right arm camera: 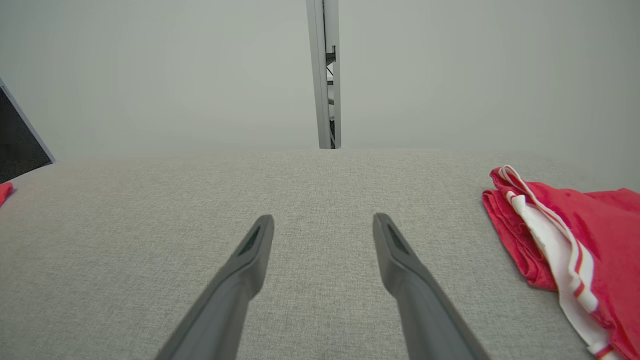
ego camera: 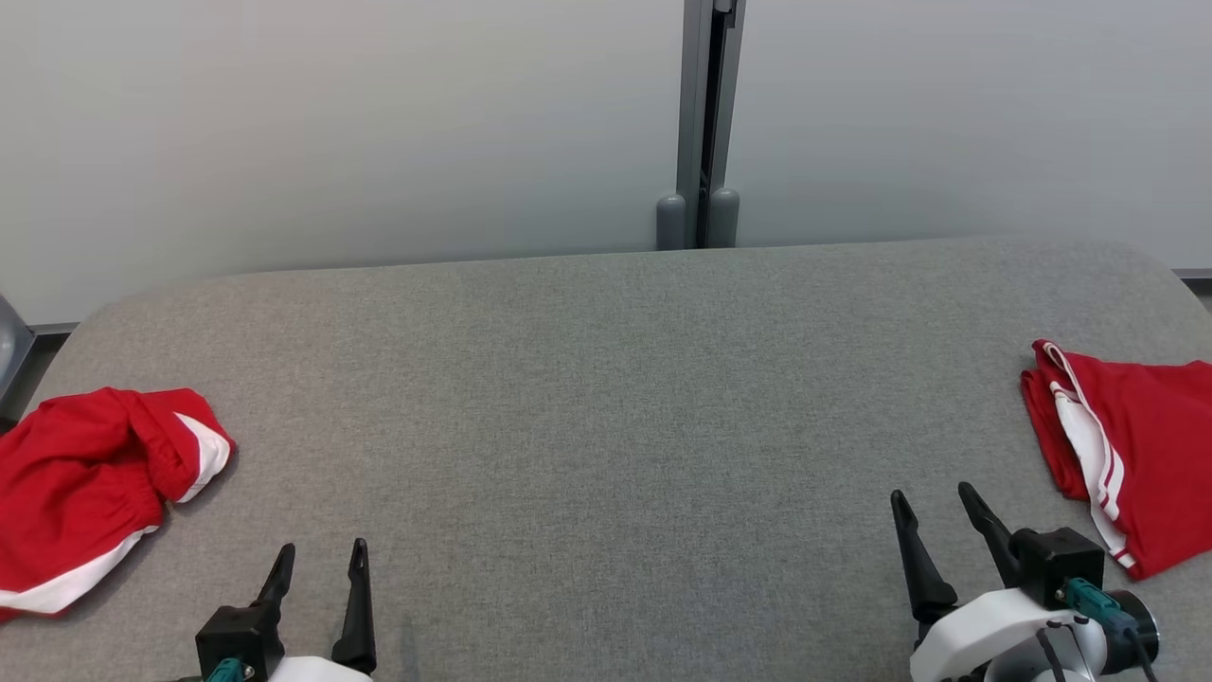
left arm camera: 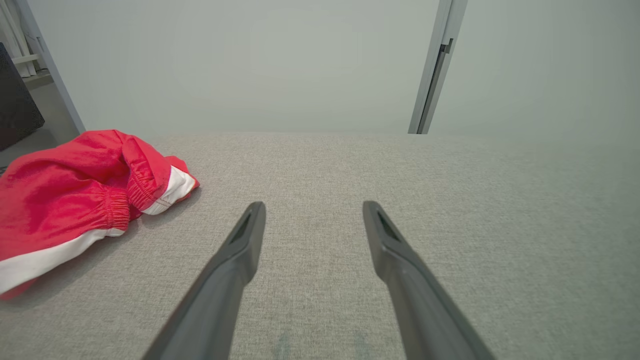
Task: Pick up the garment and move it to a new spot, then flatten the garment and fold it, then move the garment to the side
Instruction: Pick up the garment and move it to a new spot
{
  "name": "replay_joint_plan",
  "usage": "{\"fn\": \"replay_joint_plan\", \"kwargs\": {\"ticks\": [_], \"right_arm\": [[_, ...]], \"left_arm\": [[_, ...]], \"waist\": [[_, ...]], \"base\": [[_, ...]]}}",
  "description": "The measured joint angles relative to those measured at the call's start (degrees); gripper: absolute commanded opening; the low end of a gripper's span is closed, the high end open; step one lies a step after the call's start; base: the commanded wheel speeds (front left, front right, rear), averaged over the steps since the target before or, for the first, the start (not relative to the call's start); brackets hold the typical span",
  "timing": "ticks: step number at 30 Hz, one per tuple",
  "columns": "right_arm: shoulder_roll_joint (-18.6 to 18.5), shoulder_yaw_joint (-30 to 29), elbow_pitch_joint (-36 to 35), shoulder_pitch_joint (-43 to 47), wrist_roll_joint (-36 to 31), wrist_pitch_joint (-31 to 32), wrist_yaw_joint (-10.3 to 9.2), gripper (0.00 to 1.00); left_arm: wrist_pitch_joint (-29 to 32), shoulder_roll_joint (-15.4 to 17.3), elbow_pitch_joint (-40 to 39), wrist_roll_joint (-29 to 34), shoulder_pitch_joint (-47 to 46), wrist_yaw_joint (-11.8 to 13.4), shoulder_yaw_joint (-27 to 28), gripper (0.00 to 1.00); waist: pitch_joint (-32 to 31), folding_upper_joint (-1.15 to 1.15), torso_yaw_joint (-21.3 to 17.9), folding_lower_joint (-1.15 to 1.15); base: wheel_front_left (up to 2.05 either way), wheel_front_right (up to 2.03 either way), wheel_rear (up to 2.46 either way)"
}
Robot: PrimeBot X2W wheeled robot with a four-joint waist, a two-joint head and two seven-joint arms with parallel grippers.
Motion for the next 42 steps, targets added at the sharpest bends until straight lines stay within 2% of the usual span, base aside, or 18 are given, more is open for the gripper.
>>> {"fn": "replay_joint_plan", "kwargs": {"ticks": [14, 22, 35, 39, 42], "right_arm": [[-0.01, 0.56, 0.3, -0.3, 0.26, 0.0, 0.0, 1.0], [-0.01, 1.98, -0.05, -0.24, 1.31, 0.0, 0.0, 1.0], [0.0, 4.12, -1.03, 0.85, 2.67, 0.0, 0.0, 1.0], [0.01, 4.22, -1.36, 0.71, 2.6, 0.0, 0.0, 1.0], [0.01, 4.36, -1.26, 0.35, 2.18, 0.0, 0.0, 1.0]], "left_arm": [[0.0, 0.0, 0.1, -0.57, -0.03, 0.1, -0.29, 1.0], [0.0, 0.0, 0.13, -0.92, -0.04, 0.99, 0.33, 1.0], [0.0, 0.0, 0.67, 0.24, 0.06, 1.19, 3.59, 1.0], [0.0, 0.0, 0.81, 0.45, 0.08, 1.19, 5.26, 1.0], [0.0, 0.01, 0.76, 0.04, 0.1, 1.08, 6.47, 1.0]], "waist": [[0.82, 0.0, 0.55, 0.0], [1.26, 0.0, 3.25, 0.0], [1.84, 0.0, 14.8, 0.0], [2.23, 0.0, 19.02, 0.0], [2.66, 0.0, 24.06, 0.0]], "base": [[0.0, 0.0, 0.0], [0.0, 0.0, 0.0], [0.0, 0.0, 0.0], [0.0, 0.0, 0.0], [0.0, 0.0, 0.0]]}}
